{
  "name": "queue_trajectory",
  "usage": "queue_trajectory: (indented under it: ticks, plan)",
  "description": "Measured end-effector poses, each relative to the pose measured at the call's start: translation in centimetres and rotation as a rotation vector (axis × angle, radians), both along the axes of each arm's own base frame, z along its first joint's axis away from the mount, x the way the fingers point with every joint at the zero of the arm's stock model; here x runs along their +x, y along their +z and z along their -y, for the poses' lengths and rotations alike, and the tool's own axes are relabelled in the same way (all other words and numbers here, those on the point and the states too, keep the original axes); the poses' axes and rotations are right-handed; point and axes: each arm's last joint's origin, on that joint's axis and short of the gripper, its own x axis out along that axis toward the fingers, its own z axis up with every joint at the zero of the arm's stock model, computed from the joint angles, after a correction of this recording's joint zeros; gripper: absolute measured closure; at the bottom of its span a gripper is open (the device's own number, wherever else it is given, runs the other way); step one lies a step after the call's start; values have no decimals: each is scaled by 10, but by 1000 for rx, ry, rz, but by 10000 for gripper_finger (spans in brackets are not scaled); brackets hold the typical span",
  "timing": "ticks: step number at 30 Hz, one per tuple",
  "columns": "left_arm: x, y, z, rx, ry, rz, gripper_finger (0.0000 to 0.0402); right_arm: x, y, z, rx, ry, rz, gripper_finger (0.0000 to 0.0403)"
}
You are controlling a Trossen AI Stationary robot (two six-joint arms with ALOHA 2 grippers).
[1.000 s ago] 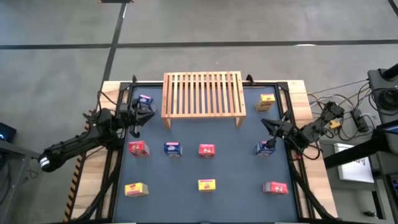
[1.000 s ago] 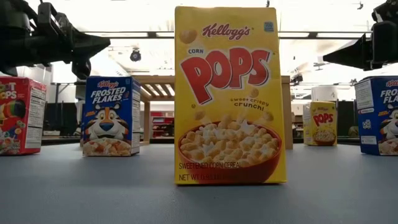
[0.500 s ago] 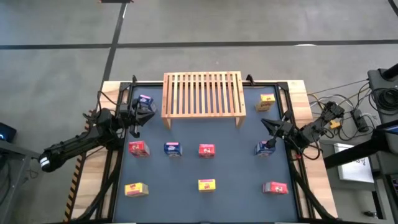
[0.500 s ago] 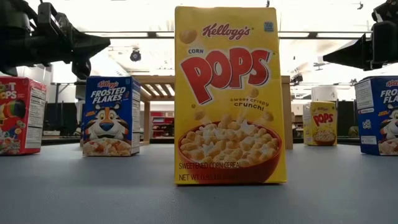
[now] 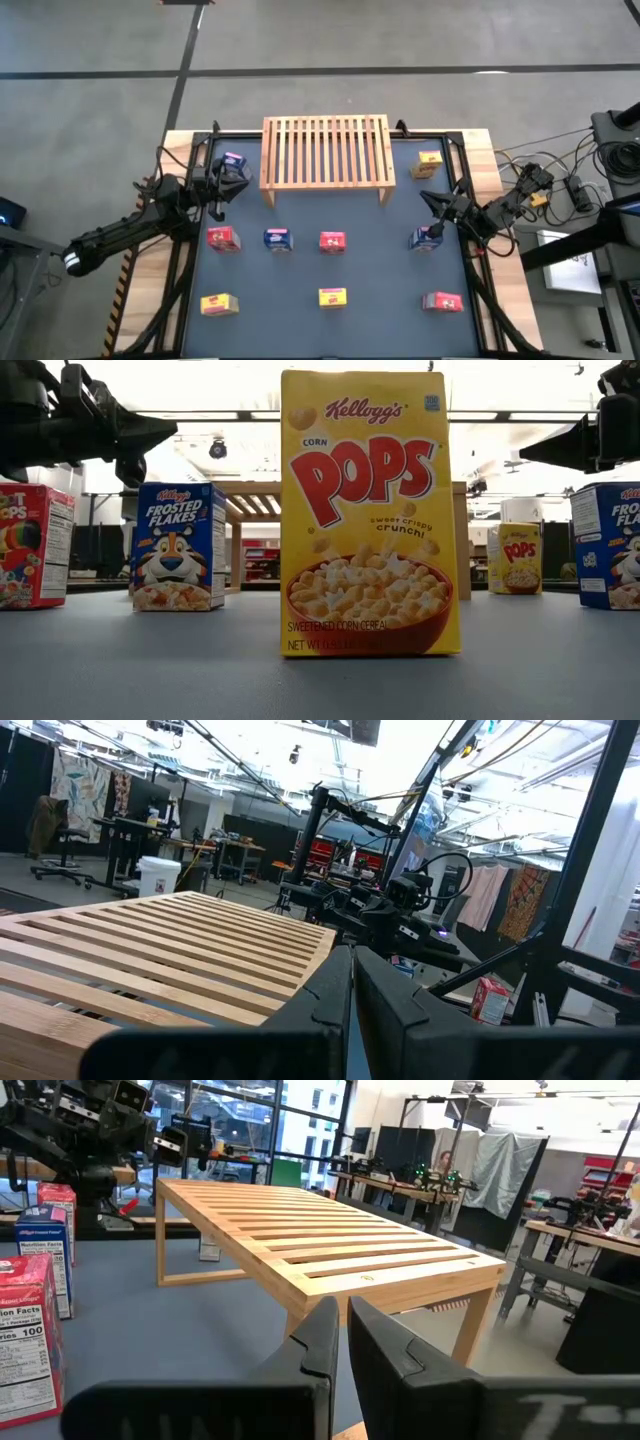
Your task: Stack cereal on shelf
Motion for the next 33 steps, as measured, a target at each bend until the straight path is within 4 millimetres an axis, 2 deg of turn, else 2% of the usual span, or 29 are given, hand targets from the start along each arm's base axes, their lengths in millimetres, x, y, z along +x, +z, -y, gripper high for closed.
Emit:
queue_trajectory:
  ticks: [21, 27, 33]
  plan:
    - [0, 0, 0, 0, 0, 0, 402, 0, 0, 0, -5, 0, -3, 385]
    - [0, 0, 0, 0, 0, 0, 402, 0, 0, 0, -203, -5, -129, 385]
    - [0, 0, 0, 0, -1, 0, 402, 2, 0, -3, -140, 118, -68, 385]
